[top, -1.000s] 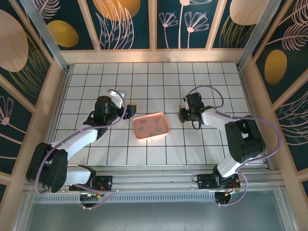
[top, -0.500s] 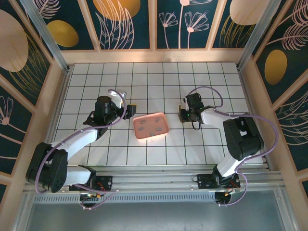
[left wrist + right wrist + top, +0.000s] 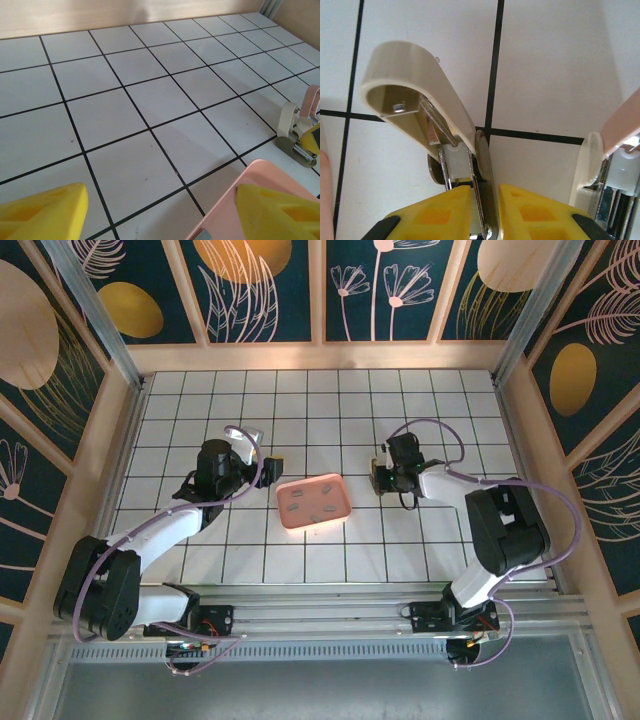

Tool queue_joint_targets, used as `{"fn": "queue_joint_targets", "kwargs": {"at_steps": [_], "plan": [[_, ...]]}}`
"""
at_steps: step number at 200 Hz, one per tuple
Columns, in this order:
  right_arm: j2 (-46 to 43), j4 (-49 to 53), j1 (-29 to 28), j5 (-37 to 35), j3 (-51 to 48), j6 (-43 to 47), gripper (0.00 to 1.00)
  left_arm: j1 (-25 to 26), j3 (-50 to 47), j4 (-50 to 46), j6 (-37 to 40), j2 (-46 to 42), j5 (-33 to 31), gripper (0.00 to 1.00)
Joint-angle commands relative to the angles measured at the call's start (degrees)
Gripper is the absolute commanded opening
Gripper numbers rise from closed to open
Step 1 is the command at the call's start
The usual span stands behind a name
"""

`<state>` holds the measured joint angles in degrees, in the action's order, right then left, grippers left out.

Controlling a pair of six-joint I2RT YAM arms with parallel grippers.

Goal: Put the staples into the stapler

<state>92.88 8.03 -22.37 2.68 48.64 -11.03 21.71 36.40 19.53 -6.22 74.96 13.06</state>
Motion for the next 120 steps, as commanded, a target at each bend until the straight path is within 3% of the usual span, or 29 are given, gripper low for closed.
{"fn": "queue_joint_targets", "kwargs": {"at_steps": [1,120], "plan": [[-3.17,1.54,0.06,-0.22,1.71,-0.19,0.22,0.26,0.88,1.35,0.42,-1.0,0.31,0.77],[-10.67,0.85,-1.47,-0.42,1.53,-0.12,0.22,0.28,0.42,1.1,0.42,-3.98,-0.3,0.77]]}}
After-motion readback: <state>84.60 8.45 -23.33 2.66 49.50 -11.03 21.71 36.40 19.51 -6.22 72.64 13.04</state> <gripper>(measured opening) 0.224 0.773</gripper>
